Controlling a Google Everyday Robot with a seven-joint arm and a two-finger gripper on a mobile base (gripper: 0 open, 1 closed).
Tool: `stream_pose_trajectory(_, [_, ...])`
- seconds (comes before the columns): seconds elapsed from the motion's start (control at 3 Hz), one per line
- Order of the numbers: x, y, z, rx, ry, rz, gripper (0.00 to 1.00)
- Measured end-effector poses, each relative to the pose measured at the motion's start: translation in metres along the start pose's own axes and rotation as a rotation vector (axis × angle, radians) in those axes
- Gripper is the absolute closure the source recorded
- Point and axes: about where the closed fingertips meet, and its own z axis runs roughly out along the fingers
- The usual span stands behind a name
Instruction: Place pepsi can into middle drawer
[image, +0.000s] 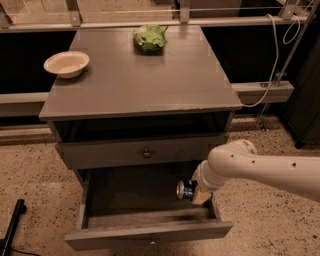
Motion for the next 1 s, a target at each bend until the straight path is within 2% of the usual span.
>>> stream_pose_trajectory(0.33, [0.010, 0.018, 0.053, 0.007, -0.040, 0.020, 1.00])
stream_pose_trajectory(0.67, [0.007, 0.017, 0.060, 0.015, -0.054, 0.021, 1.00])
stream_pose_trajectory(1.0, [-0.001, 0.020, 0.081, 0.002, -0.078, -0.035, 1.00])
